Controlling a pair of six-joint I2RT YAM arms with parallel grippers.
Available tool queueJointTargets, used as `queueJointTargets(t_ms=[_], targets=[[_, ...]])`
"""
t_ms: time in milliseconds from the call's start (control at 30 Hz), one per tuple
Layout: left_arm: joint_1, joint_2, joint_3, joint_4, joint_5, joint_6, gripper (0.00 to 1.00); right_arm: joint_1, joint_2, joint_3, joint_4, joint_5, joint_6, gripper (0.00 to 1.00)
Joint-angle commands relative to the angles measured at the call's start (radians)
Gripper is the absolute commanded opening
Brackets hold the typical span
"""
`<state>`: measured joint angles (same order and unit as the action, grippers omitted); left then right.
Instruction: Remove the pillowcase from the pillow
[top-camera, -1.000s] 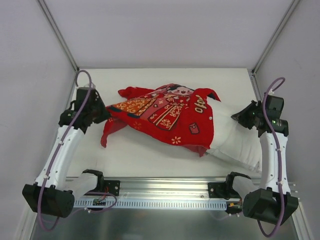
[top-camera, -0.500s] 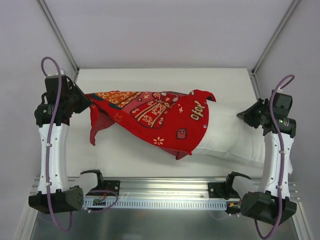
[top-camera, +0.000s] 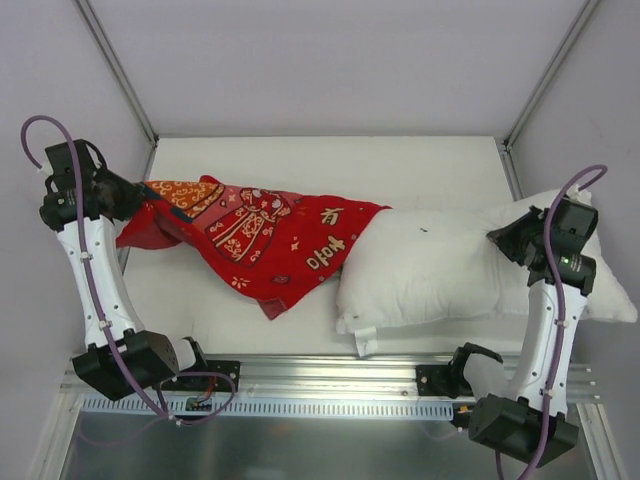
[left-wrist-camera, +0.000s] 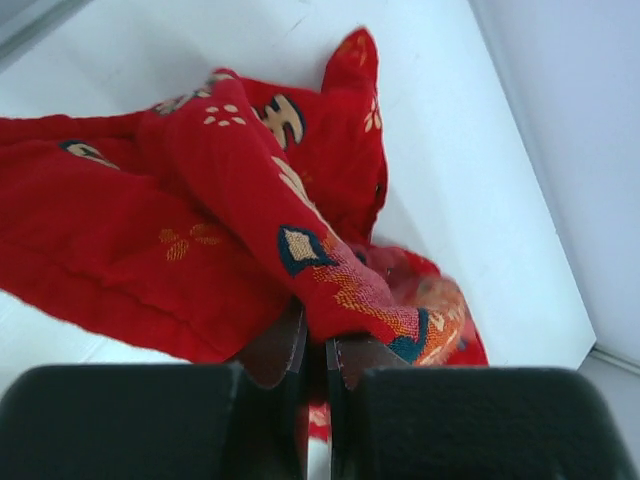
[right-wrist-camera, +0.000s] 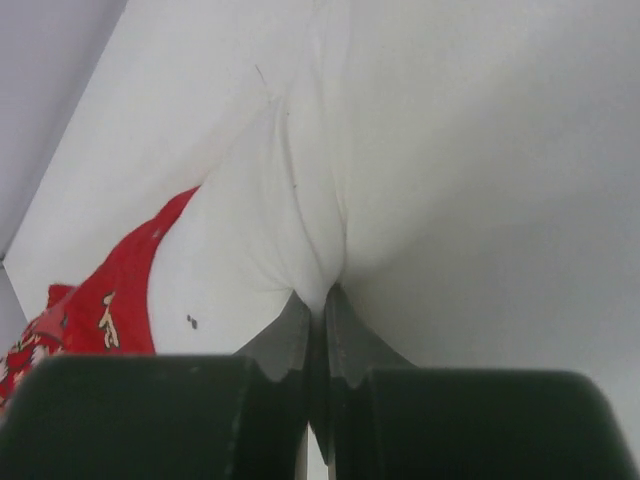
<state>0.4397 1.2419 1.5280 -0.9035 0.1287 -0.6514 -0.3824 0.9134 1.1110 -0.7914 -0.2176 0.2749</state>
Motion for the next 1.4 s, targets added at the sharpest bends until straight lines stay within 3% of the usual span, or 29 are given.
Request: queueJointTargets(t_ms=[0, 33, 100, 133, 167, 233, 433, 467, 567, 700, 800, 867, 1067, 1133, 1233, 1267, 1367], targets=[[-0.002, -0.015, -0.070, 0.051, 0.064, 0.007, 0.00, 0.091, -0.010, -0.017, 0.109, -0.097, -0.019, 0.01], [-0.025, -0.013, -0.077, 0.063, 0.098, 0.066, 0.01, 0.129, -0.010, -0.019, 0.103, -0.076, -0.061, 0.08], [-0.067, -0.007, -0.075, 0.063, 0.097, 0.113, 0.29, 0.241, -0.007, -0.008, 0.065, 0.018, -0.091, 0.29], [-0.120, -0.009, -0.074, 0.061, 0.063, 0.143, 0.43, 0.270, -0.004, -0.001, 0.057, 0.046, -0.101, 0.62], [-0.156, -0.012, -0.074, 0.061, 0.030, 0.150, 0.70, 0.318, 0.007, 0.022, 0.037, 0.096, -0.114, 0.74], [-0.288, -0.021, -0.068, 0.061, -0.085, 0.171, 0.92, 0.373, 0.016, 0.055, 0.006, 0.183, -0.117, 0.91], [-0.564, 0.031, -0.084, 0.061, -0.296, 0.182, 0.93, 0.545, 0.036, 0.173, -0.040, 0.467, -0.155, 0.99], [-0.629, 0.043, -0.091, 0.061, -0.329, 0.185, 0.93, 0.638, 0.048, 0.190, -0.070, 0.568, -0.167, 0.99], [-0.716, 0.102, -0.120, 0.063, -0.328, 0.174, 0.92, 0.818, 0.129, 0.243, -0.120, 0.682, -0.194, 1.00], [-0.835, 0.239, -0.127, 0.101, -0.247, 0.173, 0.93, 1.012, 0.243, 0.251, -0.083, 0.661, -0.174, 0.96], [-0.897, 0.325, -0.158, 0.202, 0.036, 0.193, 0.93, 1.152, 0.382, 0.294, -0.094, 0.678, -0.151, 0.96], [-0.906, 0.367, -0.205, 0.248, 0.086, 0.185, 0.93, 1.209, 0.479, 0.328, -0.111, 0.670, -0.125, 0.96], [-0.907, 0.471, -0.253, 0.353, 0.147, 0.176, 0.86, 1.223, 0.590, 0.228, 0.010, 0.549, -0.068, 0.99], [-0.907, 0.498, -0.256, 0.365, 0.155, 0.168, 0.78, 1.220, 0.604, 0.205, 0.040, 0.547, -0.060, 0.86], [-0.904, 0.536, -0.255, 0.371, 0.137, 0.162, 0.25, 1.217, 0.604, 0.184, 0.018, 0.619, -0.031, 0.28], [-0.895, 0.541, -0.259, 0.370, 0.121, 0.157, 0.00, 1.215, 0.592, 0.181, 0.014, 0.638, -0.020, 0.01], [-0.848, 0.507, -0.275, 0.370, 0.126, 0.138, 0.00, 1.174, 0.513, 0.144, 0.008, 0.672, -0.022, 0.01]])
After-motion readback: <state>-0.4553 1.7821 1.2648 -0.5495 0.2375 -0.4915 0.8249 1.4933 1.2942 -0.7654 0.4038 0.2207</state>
